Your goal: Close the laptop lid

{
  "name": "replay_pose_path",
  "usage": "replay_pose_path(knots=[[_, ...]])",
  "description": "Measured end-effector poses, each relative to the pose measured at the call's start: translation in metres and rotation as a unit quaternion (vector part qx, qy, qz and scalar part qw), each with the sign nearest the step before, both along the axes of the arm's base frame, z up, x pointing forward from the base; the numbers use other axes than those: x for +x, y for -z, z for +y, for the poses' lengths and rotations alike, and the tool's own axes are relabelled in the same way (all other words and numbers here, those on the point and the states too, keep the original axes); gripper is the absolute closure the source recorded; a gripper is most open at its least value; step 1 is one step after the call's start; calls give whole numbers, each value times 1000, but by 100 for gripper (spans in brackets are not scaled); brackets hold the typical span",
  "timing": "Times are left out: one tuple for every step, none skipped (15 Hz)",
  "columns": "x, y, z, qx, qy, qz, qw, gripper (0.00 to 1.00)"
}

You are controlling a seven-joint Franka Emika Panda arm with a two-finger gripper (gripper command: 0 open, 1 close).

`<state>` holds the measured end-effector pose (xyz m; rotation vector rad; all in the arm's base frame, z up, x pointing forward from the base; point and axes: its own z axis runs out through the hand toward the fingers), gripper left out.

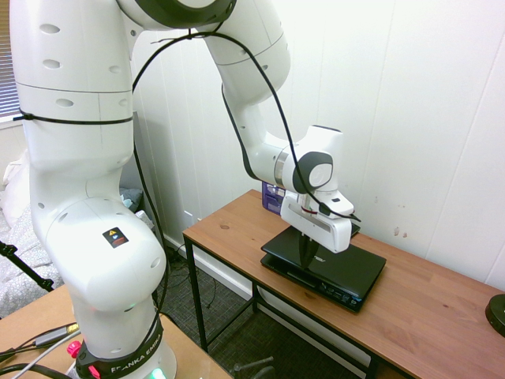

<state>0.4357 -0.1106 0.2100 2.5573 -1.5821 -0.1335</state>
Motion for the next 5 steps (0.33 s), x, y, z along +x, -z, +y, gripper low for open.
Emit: replay_pose_path(knots=[[-1,3,-1,0,0,1,1000,100],[-2,5,-1,0,0,0,1000,100],[-2,7,-1,0,0,0,1000,100],[-3,9,-1,0,-1,0,1000,100],[-3,10,-1,0,-1,-1,1000,100]])
